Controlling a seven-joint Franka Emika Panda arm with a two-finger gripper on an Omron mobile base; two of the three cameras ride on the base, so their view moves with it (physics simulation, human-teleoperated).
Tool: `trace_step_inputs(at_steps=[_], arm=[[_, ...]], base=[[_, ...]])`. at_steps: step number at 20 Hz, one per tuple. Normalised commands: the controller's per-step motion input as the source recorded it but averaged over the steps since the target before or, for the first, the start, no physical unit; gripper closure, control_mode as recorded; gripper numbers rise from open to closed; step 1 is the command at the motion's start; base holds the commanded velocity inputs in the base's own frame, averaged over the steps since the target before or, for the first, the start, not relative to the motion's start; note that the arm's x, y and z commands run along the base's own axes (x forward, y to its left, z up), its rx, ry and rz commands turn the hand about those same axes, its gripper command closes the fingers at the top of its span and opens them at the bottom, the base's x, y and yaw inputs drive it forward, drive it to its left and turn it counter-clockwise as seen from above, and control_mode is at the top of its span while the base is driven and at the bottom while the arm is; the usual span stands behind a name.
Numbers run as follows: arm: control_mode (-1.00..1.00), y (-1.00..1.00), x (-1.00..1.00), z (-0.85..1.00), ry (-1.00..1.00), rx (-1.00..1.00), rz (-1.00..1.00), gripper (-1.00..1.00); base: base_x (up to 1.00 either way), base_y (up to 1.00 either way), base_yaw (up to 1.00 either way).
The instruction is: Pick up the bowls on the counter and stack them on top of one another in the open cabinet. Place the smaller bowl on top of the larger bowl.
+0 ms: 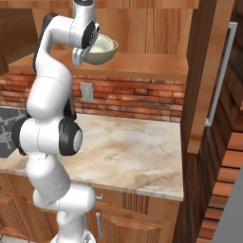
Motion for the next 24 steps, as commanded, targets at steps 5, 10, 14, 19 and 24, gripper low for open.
trace_step_inputs(at_steps=[5,10,14,19,24], arm=[[-1.00,0.04,0.19,-0.26,-0.01,0.00,0.00,1.00],[-1.00,0.06,0.19,-0.23,-0.02,0.00,0.00,1.00],[-1.00,0.07,0.21,-0.31,-0.04,0.00,0.00,1.00],[-1.00,0.05,0.25,-0.27,-0.04,0.00,0.00,1.00],[-1.00,0.02,0.30,-0.20,-0.02,0.00,0.00,1.00]], base=[[0.00,0.00,0.00],[0.00,0.00,0.00],[0.00,0.00,0.00],[0.00,0.00,0.00],[0.00,0.00,0.00]])
